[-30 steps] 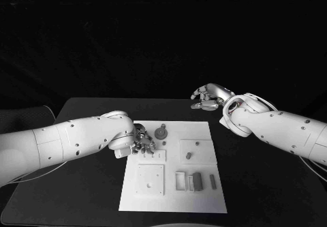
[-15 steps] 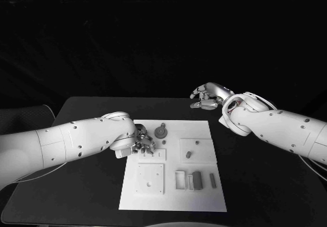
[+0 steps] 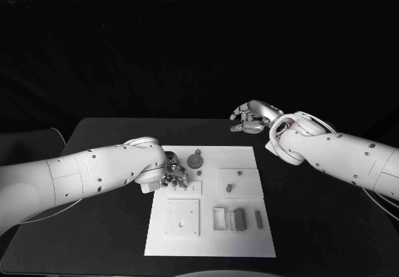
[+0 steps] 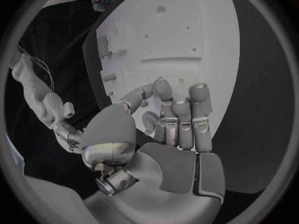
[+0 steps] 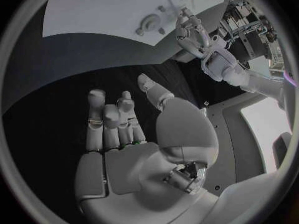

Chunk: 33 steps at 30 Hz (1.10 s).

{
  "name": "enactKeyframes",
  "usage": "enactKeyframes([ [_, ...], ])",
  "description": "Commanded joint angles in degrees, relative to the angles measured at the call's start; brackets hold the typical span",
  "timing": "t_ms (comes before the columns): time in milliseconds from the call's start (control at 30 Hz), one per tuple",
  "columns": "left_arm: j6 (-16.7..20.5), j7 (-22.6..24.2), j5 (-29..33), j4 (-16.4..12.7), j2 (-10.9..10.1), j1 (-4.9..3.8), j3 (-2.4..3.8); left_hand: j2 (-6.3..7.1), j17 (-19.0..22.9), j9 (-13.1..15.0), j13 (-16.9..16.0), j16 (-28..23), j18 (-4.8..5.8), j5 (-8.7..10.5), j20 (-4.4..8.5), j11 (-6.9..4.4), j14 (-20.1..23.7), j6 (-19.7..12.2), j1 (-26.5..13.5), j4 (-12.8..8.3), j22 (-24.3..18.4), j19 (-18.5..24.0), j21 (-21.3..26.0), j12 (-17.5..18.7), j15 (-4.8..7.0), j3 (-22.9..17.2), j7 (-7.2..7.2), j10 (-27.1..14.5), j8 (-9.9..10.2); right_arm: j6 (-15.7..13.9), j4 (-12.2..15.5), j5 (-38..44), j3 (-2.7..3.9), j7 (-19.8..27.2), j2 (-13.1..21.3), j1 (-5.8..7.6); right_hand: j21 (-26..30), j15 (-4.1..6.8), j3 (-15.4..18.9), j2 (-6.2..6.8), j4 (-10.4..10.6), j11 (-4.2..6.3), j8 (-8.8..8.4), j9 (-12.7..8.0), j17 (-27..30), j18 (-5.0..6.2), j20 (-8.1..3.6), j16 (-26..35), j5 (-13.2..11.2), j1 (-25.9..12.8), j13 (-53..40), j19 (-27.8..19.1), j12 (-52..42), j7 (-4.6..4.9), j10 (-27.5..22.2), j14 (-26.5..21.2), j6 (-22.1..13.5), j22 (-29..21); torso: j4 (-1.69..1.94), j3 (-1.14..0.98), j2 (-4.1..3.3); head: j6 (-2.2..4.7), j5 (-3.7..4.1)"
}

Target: Assemble the parts on the task board

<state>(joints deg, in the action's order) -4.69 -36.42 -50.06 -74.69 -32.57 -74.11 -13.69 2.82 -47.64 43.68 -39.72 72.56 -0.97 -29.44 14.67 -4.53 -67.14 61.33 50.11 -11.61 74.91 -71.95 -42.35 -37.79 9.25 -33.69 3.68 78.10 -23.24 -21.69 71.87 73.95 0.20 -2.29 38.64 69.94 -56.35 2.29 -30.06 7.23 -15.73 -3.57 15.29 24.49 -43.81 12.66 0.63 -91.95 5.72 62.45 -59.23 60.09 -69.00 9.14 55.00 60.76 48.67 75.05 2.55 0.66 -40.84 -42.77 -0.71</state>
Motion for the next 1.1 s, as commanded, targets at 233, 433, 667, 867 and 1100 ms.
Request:
enactKeyframes([
  [233,-1.3,0.6,-0.4,0.2,0.3,0.19,0.04,-0.49,0.2,0.3,0.1,0.6,-1.3,0.02,0.75,-0.65,-0.3,6.2,0.1,-3.3,1.3,0.4,-0.4,-0.5,1.62,-3.6,-2.91,-0.1,-0.4,1.1,0.1,-0.1,0.03,0.0,-0.1,0.01,0.3,0.15,0.2,-0.3,0.1,-0.01,-0.29,-0.1,-0.1,2.34,-0.27,0.4,0.2,-0.4,0.1,-0.2,-0.4,0.83,-0.6,0.2,-0.4,0.3,0.11,0.01,0.06,-0.15,0.21],
  [433,-1.5,0.6,-0.4,0.3,0.4,0.21,0.04,-0.47,0.3,0.4,0.1,0.8,-1.27,0.08,0.74,-0.69,-0.3,6.3,0.1,-3.2,1.3,0.3,-0.5,-0.7,1.67,-3.6,-2.95,-0.1,-0.5,1.2,0.1,-0.1,0.03,0.0,-0.1,0.01,0.3,0.14,0.2,-0.29,0.1,-0.02,-0.31,-0.1,-0.1,2.34,-0.26,0.4,0.2,-0.4,0.2,-0.3,-0.4,0.84,-0.6,0.2,-0.4,0.3,0.09,0.01,0.06,-0.23,0.15],
  [667,-2.1,0.4,-0.5,0.3,0.6,0.28,0.04,-0.43,0.4,0.5,0.2,1.0,-1.26,0.09,0.75,-0.76,-0.4,6.3,0.1,-3.1,1.3,0.3,-0.7,-1.0,1.75,-3.6,-3.01,-0.1,-0.6,1.4,0.3,-0.1,0.03,-0.1,-0.1,0.01,0.3,0.14,0.2,-0.31,0.1,-0.03,-0.32,-0.1,-0.1,2.34,-0.25,0.4,0.2,-0.4,0.2,-0.3,-0.4,0.84,-0.6,0.2,-0.5,0.3,0.09,0.03,0.05,-0.33,0.2],
  [867,-2.0,0.5,-0.7,0.6,0.7,0.43,0.04,-0.41,0.5,0.6,0.2,1.2,-1.25,0.12,0.75,-0.78,-0.4,6.3,0.1,-3.1,1.3,0.2,-0.8,-1.2,1.78,-3.6,-3.03,-0.1,-0.7,1.4,0.4,-0.1,0.03,-0.1,-0.1,0.01,0.3,0.13,0.2,-0.33,0.1,-0.04,-0.32,-0.1,-0.1,2.34,-0.24,0.4,0.2,-0.4,0.2,-0.3,-0.4,0.85,-0.7,0.2,-0.5,0.3,0.12,0.04,0.07,-0.38,0.2],
  [1100,-2.0,0.5,-0.8,0.9,1.0,0.64,0.04,-0.38,0.5,0.7,0.2,1.2,-1.24,0.14,0.74,-0.79,-0.4,6.3,0.1,-3.0,1.3,0.2,-0.9,-1.3,1.8,-3.5,-3.03,-0.2,-0.7,1.5,0.6,-0.1,0.03,-0.2,0.0,0.01,0.3,0.12,0.2,-0.36,0.2,-0.04,-0.32,-0.1,-0.1,2.34,-0.23,0.4,0.2,-0.5,0.3,-0.3,-0.4,0.86,-0.7,0.2,-0.5,0.3,0.08,0.01,0.04,-0.43,0.27],
])
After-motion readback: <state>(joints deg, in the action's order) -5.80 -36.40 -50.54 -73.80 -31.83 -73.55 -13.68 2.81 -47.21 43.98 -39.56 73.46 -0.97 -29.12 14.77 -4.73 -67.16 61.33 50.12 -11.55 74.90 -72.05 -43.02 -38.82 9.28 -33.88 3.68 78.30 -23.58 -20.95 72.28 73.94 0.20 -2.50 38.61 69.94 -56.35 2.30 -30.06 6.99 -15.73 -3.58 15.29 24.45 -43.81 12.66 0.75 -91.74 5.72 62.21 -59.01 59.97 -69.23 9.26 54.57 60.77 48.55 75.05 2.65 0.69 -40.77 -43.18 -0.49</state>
